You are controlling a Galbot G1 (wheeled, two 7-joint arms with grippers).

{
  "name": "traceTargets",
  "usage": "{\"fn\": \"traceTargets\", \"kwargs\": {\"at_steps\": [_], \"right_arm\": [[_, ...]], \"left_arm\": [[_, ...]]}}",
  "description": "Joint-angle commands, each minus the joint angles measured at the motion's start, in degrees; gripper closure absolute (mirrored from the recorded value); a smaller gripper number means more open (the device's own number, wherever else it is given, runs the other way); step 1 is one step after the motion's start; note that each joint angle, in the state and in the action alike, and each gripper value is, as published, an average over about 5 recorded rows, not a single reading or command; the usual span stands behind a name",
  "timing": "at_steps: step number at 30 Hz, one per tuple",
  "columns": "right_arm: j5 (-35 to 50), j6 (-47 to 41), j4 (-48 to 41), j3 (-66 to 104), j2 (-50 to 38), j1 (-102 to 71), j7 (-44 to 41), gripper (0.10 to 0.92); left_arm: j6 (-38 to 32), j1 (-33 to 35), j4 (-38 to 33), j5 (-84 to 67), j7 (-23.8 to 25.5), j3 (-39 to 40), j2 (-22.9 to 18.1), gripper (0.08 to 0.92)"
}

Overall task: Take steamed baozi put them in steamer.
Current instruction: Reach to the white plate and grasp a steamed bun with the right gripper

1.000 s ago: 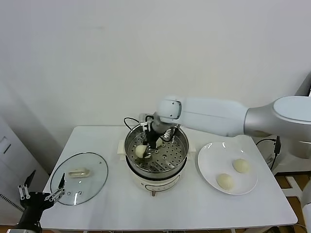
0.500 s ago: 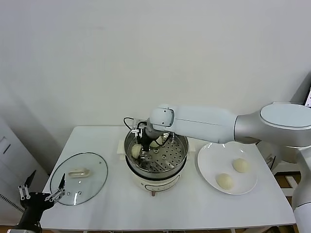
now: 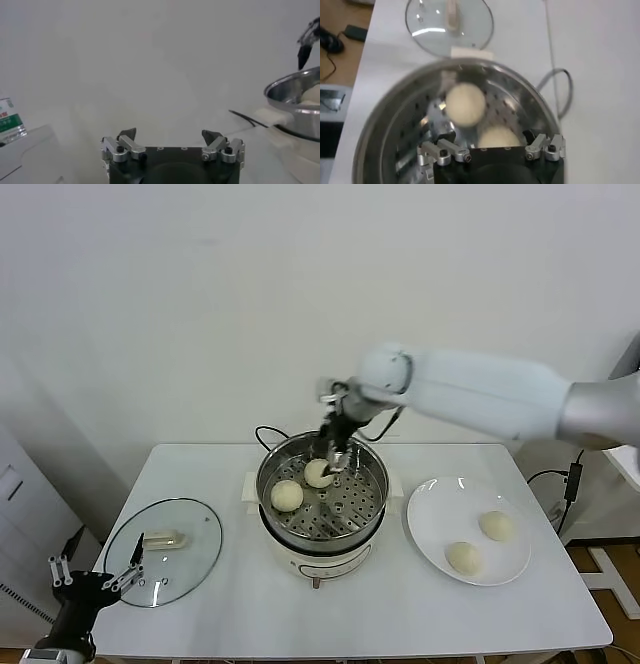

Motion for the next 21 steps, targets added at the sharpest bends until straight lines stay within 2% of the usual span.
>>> {"fn": "traceTargets", "kwargs": {"at_steps": [1, 6, 11, 16, 21], "right_arm": [[-16.80, 9.20, -2.12, 0.44, -16.83, 4.72, -20.23, 0.203], [-26.84, 15.21, -2.50, 1.19, -26.02, 0.56, -23.61, 0.203], [-35.58, 20.45, -0.54, 8.77, -31.80, -11.54, -22.75, 0.203], [-39.25, 21.93, 1.18, 18.89, -33.18, -27.63, -20.32, 0.203], [-40.12, 21.85, 0.58, 23.20, -31.43, -34.36, -18.56, 0.203]], "left_arm": [[-0.27, -0.45, -0.01, 0.50, 0.11, 0.97, 0.55, 0.177], [-0.10, -0.78, 0.01, 1.30, 0.13, 2.44, 0.39, 0.177], [0.12, -1.14, 0.01, 1.64, 0.18, 3.25, 0.40, 0.177], [0.27, -0.89, 0.02, 1.69, 0.29, 3.25, 0.77, 0.177], [0.49, -0.76, 0.01, 1.90, 0.25, 3.12, 0.89, 0.177]]}}
